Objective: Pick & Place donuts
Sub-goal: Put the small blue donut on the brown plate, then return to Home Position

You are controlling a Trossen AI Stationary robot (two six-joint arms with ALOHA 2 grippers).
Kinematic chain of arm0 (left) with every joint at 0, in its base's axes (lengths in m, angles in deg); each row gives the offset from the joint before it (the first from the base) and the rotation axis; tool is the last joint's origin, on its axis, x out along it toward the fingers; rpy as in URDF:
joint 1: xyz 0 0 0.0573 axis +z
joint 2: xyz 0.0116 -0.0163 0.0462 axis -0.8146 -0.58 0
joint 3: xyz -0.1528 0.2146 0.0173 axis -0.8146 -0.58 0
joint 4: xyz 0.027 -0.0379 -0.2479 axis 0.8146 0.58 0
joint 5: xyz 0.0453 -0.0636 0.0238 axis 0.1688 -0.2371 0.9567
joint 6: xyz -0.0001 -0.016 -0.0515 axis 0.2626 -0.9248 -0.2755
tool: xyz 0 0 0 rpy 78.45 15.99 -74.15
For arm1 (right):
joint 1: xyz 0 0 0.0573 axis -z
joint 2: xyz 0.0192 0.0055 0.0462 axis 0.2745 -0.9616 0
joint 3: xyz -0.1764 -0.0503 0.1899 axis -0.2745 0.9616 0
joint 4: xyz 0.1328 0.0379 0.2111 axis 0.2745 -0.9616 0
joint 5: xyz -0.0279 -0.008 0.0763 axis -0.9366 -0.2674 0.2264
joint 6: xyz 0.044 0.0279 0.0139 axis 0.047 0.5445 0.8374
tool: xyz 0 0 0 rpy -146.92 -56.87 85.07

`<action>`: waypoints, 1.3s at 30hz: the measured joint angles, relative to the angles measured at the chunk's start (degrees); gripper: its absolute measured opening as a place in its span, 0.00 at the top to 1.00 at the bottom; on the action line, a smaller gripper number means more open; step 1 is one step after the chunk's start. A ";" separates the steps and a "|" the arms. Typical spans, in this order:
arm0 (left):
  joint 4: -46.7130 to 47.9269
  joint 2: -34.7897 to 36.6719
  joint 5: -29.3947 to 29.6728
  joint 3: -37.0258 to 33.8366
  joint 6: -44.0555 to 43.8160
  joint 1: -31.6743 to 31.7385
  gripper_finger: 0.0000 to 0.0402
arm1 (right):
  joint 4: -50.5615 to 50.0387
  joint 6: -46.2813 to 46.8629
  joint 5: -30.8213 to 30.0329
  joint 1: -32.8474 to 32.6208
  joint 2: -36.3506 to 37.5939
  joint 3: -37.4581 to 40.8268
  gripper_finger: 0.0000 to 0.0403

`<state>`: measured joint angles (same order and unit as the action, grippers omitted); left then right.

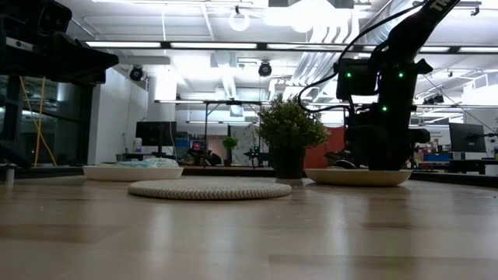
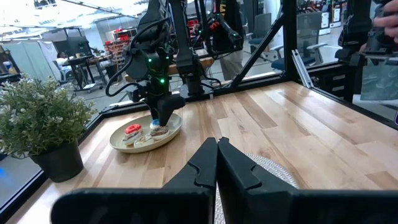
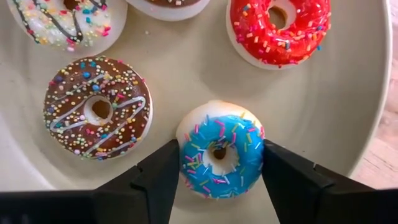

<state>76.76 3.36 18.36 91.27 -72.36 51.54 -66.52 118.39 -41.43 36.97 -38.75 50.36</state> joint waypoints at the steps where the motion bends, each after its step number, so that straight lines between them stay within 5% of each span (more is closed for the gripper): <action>1: 0.00 0.00 0.00 0.00 0.00 0.00 1.00 | -0.01 -0.03 -0.02 0.00 0.10 0.00 0.48; 17: 0.00 0.01 0.00 0.02 0.00 0.00 1.00 | -0.35 -2.59 0.16 0.15 1.53 0.00 0.22; 30: 0.00 0.01 0.00 0.02 0.00 0.01 1.00 | -7.15 -7.41 0.45 0.76 4.19 -5.78 0.19; 39: 0.00 0.01 0.00 0.02 0.00 -0.01 1.00 | -6.18 -13.95 18.49 0.17 13.91 -6.49 0.19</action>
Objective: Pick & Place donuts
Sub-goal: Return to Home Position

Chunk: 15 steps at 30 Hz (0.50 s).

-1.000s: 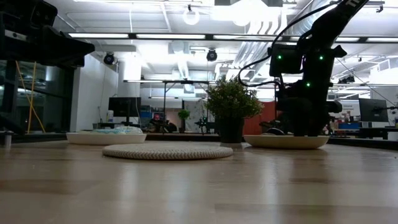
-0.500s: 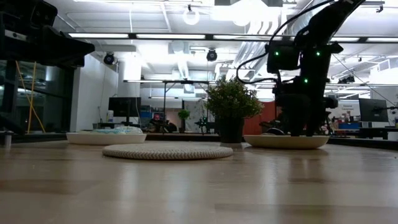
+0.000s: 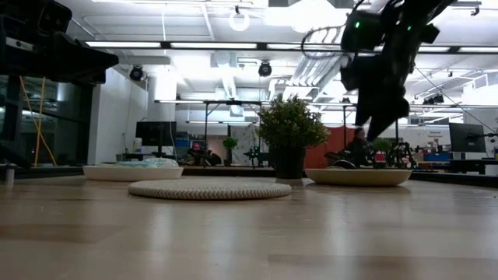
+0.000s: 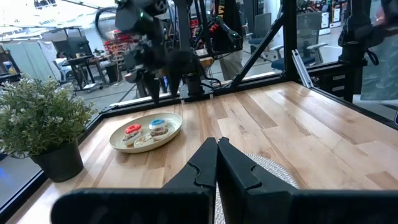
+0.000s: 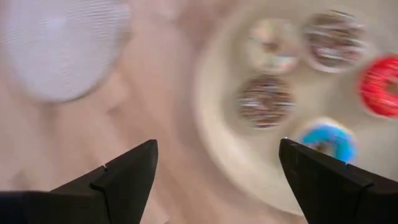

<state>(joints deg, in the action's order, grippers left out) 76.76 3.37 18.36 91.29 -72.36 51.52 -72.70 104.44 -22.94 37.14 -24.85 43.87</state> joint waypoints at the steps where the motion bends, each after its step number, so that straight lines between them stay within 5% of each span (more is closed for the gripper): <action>1: 0.00 -0.01 0.00 0.00 0.00 0.02 1.00 | 0.18 -1.37 1.92 -0.32 1.06 0.00 0.19; 15: 0.00 0.01 0.00 0.00 0.01 0.01 1.00 | 12.73 -17.06 9.30 -8.16 12.28 0.49 0.19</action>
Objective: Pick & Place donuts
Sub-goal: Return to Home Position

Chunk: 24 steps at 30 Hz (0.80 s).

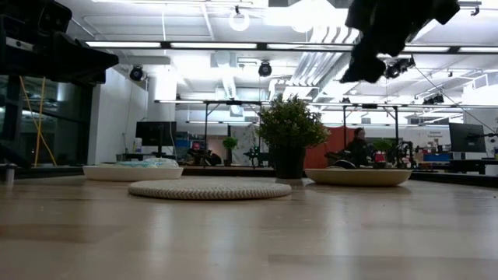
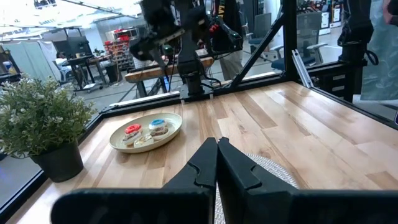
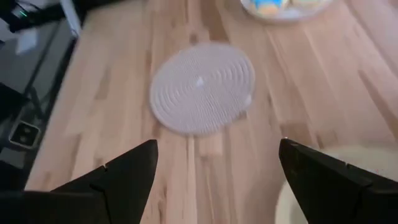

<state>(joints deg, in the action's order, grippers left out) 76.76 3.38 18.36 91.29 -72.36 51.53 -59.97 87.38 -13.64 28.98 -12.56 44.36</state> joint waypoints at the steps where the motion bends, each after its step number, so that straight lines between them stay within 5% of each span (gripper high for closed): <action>1: 0.01 -0.01 0.00 0.00 -0.01 0.01 1.00 | 1.87 -0.08 0.09 -0.54 0.49 0.53 0.19; 9: 0.02 -0.02 0.00 0.04 -0.01 0.01 1.00 | 11.62 -0.06 -0.01 -3.17 4.15 5.92 0.26; 24: 0.02 0.00 0.00 0.04 -0.01 0.01 1.00 | 21.63 7.07 -0.43 -7.25 20.52 20.44 0.63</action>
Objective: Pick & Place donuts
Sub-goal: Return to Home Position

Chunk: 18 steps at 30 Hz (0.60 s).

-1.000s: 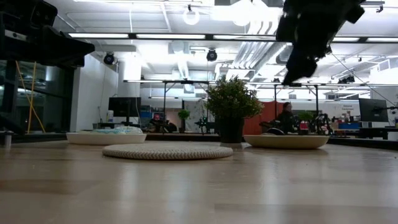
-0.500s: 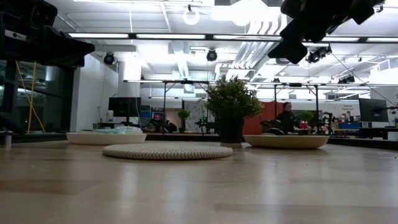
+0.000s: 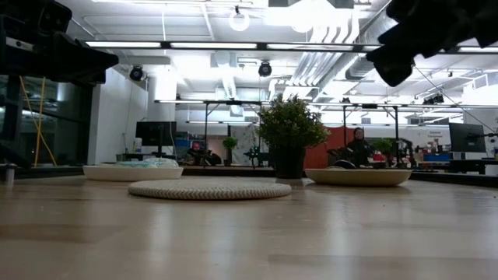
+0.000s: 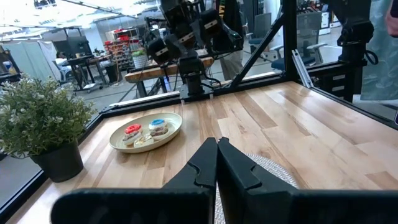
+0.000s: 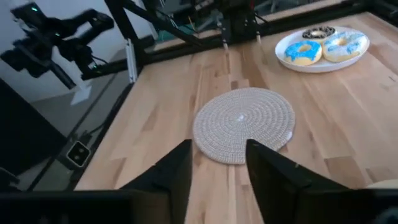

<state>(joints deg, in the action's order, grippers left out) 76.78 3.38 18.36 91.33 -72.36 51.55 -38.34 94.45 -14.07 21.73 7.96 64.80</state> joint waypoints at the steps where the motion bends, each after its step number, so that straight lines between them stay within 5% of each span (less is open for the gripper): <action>1: 0.00 -0.01 0.00 0.00 0.00 0.00 1.00 | 0.07 -0.01 0.02 -0.04 1.51 0.80 0.65; 14: 0.00 -0.01 0.00 0.00 0.01 -0.01 1.00 | 1.64 0.44 0.01 -1.55 19.63 7.97 0.96; 18: 0.00 0.00 0.00 0.00 0.00 0.00 1.00 | 2.79 0.52 -0.07 -2.22 24.86 9.56 0.99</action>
<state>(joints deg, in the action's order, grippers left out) 76.78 3.38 18.36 91.33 -72.36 51.55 -35.55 94.96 -14.14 19.51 32.82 74.36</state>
